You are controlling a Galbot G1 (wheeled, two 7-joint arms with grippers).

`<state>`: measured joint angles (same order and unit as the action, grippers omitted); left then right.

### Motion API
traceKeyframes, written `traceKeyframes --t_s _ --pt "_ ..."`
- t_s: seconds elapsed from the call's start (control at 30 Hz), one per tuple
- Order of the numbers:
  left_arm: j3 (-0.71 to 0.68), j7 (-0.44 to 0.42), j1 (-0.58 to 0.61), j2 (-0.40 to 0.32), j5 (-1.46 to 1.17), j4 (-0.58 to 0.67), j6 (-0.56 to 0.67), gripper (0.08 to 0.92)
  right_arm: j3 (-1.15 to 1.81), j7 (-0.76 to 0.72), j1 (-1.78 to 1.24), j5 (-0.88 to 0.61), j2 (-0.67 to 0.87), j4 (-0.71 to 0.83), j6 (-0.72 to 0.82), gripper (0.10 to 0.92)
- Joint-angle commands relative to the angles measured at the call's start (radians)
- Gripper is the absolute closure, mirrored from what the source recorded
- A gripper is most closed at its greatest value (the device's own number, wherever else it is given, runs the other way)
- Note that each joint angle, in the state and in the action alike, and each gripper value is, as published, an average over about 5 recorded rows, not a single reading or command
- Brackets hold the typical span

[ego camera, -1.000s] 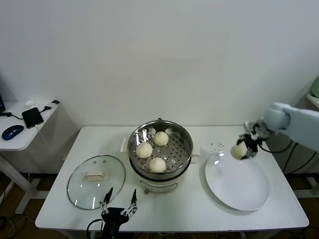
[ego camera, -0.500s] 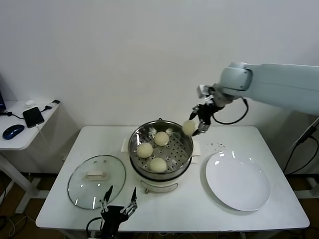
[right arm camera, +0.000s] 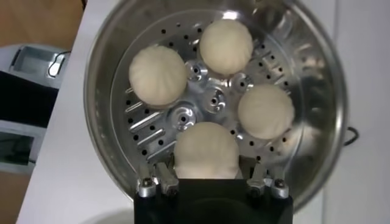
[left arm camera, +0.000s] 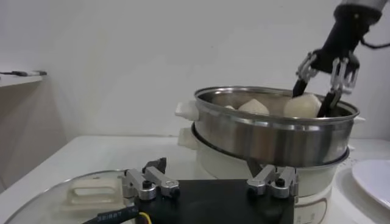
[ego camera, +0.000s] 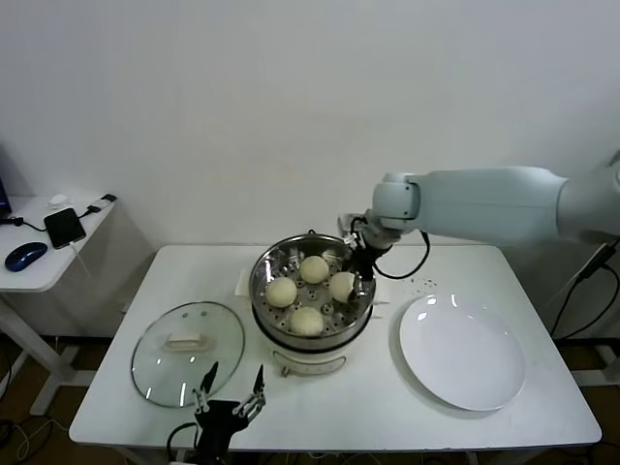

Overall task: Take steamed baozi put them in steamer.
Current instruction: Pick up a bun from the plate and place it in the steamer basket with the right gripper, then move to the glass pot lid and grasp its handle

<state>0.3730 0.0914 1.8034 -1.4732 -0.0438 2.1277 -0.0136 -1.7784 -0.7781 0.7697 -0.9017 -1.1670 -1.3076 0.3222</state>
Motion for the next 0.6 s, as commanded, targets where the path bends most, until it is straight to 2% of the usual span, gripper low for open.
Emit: traceKeyframes --t_s 0.03,0.13,0.3,0.47,0.53,0.6 --pt "-0.003 -0.001 -0.001 -0.002 -0.001 -0.002 -0.003 0.177 0.009 0.026 -0.083 0.023 -0.044 0.041 0.011 0.324" --pt "-0.003 -0.001 -0.001 -0.003 -0.001 0.000 -0.003 0.177 0.023 0.022 -0.079 0.023 -0.041 0.051 -0.004 0.302" --pt "-0.003 0.000 0.002 -0.002 -0.001 0.006 -0.002 0.177 0.066 -0.054 -0.042 -0.017 -0.019 0.065 -0.070 0.216" --pt "-0.004 0.003 0.007 0.000 -0.002 0.015 0.003 0.177 0.118 -0.147 0.028 -0.107 0.068 0.062 -0.150 0.203" --pt "-0.005 0.008 0.010 0.002 -0.003 0.017 0.016 0.177 0.181 -0.094 0.028 -0.151 0.128 0.062 -0.158 0.203" --pt "-0.007 0.013 0.011 0.004 -0.003 0.017 0.029 0.177 0.282 0.034 -0.004 -0.176 0.191 0.067 -0.158 0.203"
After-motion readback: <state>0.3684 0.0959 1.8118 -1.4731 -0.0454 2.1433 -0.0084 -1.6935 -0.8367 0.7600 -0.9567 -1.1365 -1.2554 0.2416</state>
